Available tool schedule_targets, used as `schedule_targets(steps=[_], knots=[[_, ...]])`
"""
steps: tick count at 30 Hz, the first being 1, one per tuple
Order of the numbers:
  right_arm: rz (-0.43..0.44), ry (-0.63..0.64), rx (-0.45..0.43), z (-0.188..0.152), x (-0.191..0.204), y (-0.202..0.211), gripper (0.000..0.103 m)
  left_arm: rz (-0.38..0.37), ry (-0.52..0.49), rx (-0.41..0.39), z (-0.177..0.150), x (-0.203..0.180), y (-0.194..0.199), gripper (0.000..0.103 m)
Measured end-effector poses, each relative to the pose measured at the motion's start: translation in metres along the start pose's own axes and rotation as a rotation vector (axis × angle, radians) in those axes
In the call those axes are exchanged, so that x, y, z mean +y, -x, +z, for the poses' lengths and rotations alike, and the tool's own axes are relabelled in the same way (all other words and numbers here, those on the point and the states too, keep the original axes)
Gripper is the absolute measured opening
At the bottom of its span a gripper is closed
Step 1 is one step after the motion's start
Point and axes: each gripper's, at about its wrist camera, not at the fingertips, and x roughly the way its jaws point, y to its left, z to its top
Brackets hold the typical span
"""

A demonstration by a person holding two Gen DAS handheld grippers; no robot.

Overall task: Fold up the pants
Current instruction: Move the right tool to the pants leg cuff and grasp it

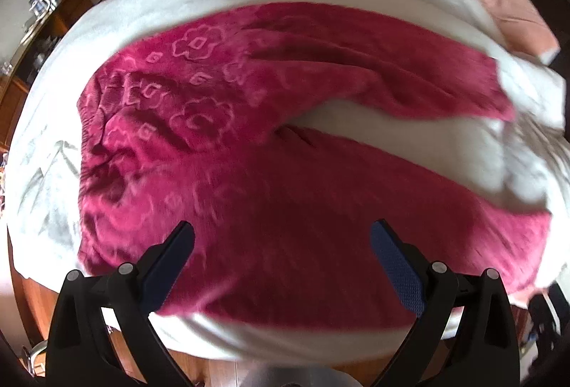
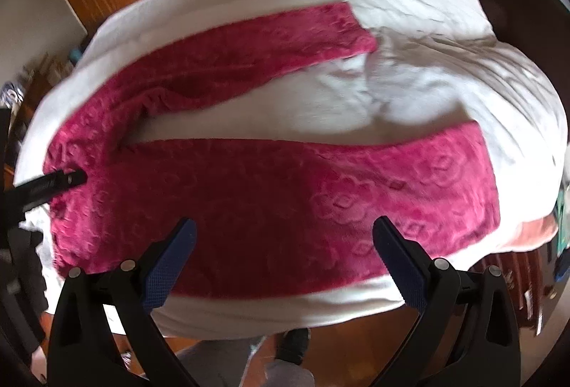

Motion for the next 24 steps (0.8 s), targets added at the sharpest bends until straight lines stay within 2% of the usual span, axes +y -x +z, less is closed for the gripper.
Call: schedule_targets(steps=[4, 9, 14, 17, 24], knots=[[-0.021, -0.021, 0.054, 0.023, 0.002, -0.037, 0.100, 0.008, 0.031, 0.037, 0.030, 0.013, -0.045, 0.098], [-0.068, -0.010, 0.051, 0.053, -0.007, -0.065, 0.100, 0.019, 0.030, 0.055, 0.053, 0.017, -0.077, 0.098], [-0.121, -0.011, 0.027, 0.096, -0.036, -0.091, 0.100, 0.018, 0.052, 0.061, 0.066, 0.027, -0.087, 0.097], [-0.123, -0.021, 0.023, 0.128, -0.058, -0.109, 0.100, 0.045, 0.078, 0.059, 0.072, 0.041, -0.089, 0.097], [-0.122, 0.006, -0.005, 0.217, -0.094, -0.165, 0.100, 0.171, 0.208, 0.049, 0.085, 0.093, -0.083, 0.097]])
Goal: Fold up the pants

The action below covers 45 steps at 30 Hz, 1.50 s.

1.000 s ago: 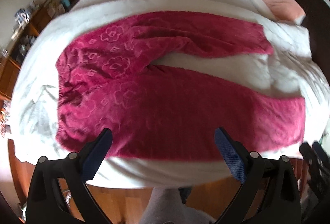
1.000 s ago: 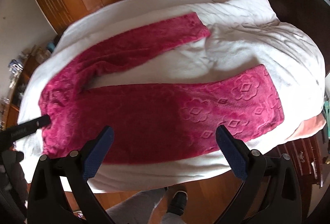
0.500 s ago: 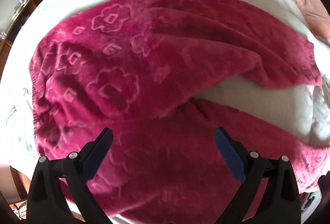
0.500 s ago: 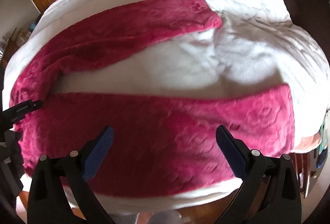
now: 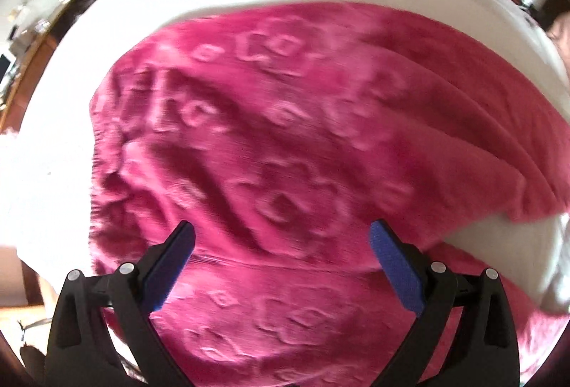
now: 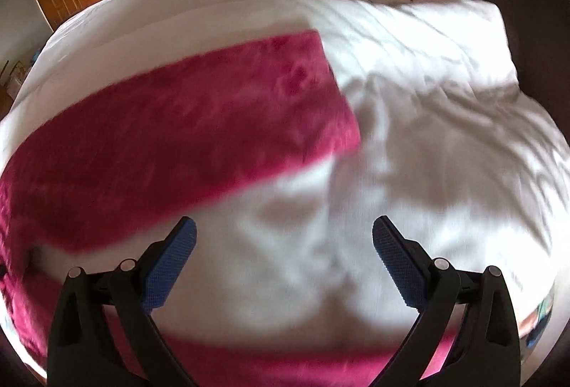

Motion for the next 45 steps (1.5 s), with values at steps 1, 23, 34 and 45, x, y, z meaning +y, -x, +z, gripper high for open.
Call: schedule_targets(steps=[1, 23, 34, 45], knots=[[0.000, 0.008, -0.010, 0.016, -0.002, -0.011, 0.100, 0.009, 0.014, 0.002, 0.001, 0.006, 0.000, 0.097], [0.092, 0.006, 0.017, 0.161, -0.032, -0.150, 0.063, 0.177, 0.276, -0.026, 0.093, 0.131, -0.057, 0.097], [0.083, 0.050, -0.022, 0.176, -0.020, -0.116, 0.015, 0.251, 0.264, 0.025, 0.146, 0.206, -0.125, 0.098], [0.004, -0.041, -0.250, 0.250, -0.016, -0.058, 0.014, 0.225, 0.188, -0.042, 0.165, 0.182, -0.117, 0.098]])
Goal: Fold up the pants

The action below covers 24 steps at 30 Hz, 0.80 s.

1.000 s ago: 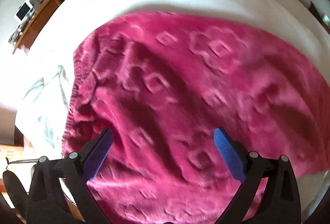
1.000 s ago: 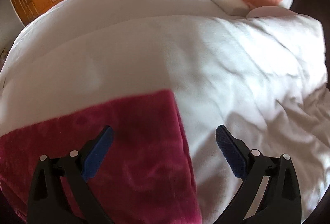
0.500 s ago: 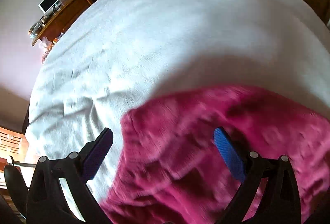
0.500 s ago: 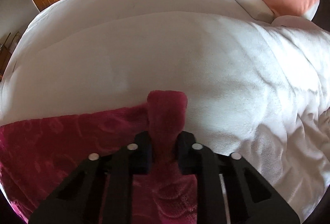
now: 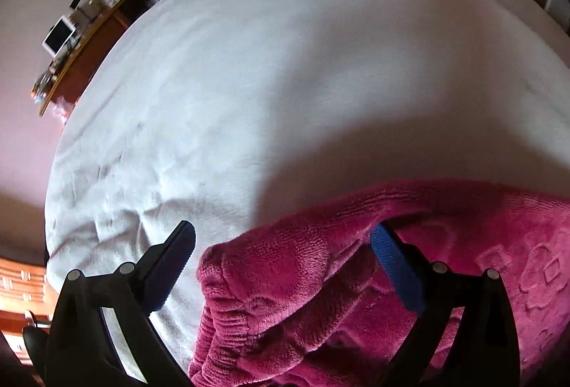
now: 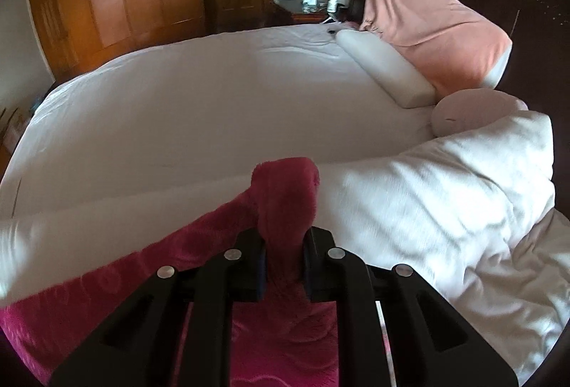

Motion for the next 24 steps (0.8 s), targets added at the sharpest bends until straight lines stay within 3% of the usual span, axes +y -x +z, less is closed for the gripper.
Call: schedule_targets(steps=[5, 7, 10, 16, 19, 24], knots=[[-0.080, 0.065, 0.118, -0.015, 0.015, -0.060, 0.017, 0.029, -0.020, 0.000, -0.006, -0.023, -0.008, 0.098], [-0.103, 0.058, 0.137, -0.026, 0.015, -0.072, 0.025, 0.031, -0.007, 0.005, -0.005, -0.027, -0.012, 0.098], [-0.160, 0.022, 0.108, -0.035, 0.003, -0.075, 0.045, 0.035, -0.002, 0.009, -0.013, -0.031, -0.010, 0.098], [-0.231, 0.013, 0.051, -0.035, -0.017, -0.043, 0.047, -0.006, 0.053, 0.006, -0.028, -0.010, 0.010, 0.098], [-0.170, 0.078, 0.014, -0.054, -0.005, -0.002, 0.047, -0.054, 0.094, 0.002, -0.046, -0.005, 0.033, 0.098], [0.008, 0.128, 0.079, -0.109, 0.028, 0.041, 0.047, -0.162, 0.130, 0.016, -0.097, -0.008, 0.068, 0.098]])
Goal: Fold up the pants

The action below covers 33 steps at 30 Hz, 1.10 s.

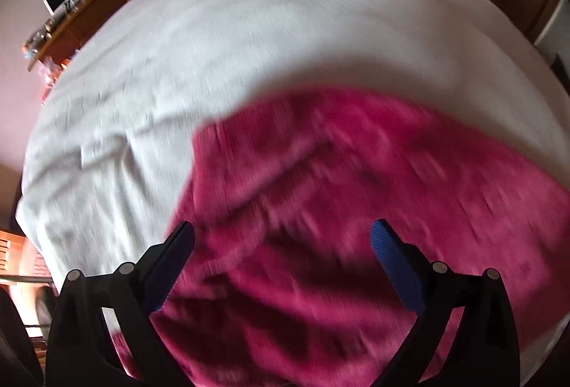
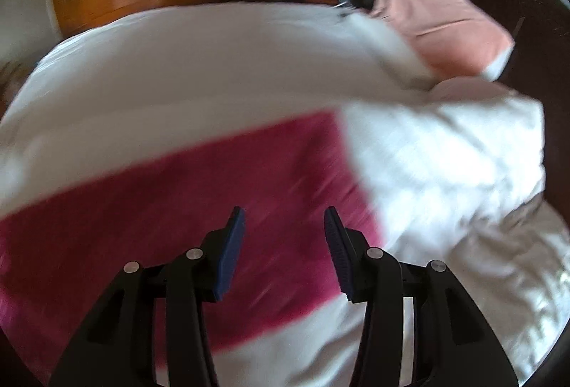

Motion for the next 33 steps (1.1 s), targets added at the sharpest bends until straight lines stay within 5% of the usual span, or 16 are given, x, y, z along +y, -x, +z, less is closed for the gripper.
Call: schedule_targets(steps=[6, 10, 18, 27, 33], knots=[[0.145, 0.103, 0.155, -0.057, 0.048, -0.019, 0.047, -0.021, -0.164, 0.035, -0.056, -0.033, 0.002, 0.098], [0.069, 0.119, 0.187, -0.063, 0.052, -0.042, 0.047, 0.048, -0.201, 0.075, -0.071, -0.035, -0.031, 0.098], [0.132, 0.194, 0.114, -0.099, 0.087, 0.042, 0.049, -0.005, -0.138, 0.046, -0.077, -0.011, -0.013, 0.098], [0.234, 0.242, 0.226, -0.197, 0.160, 0.110, 0.049, 0.015, -0.054, 0.026, -0.067, 0.044, -0.011, 0.098], [0.240, 0.256, 0.321, -0.253, 0.171, 0.138, 0.049, 0.012, -0.052, -0.026, -0.050, 0.063, 0.001, 0.098]])
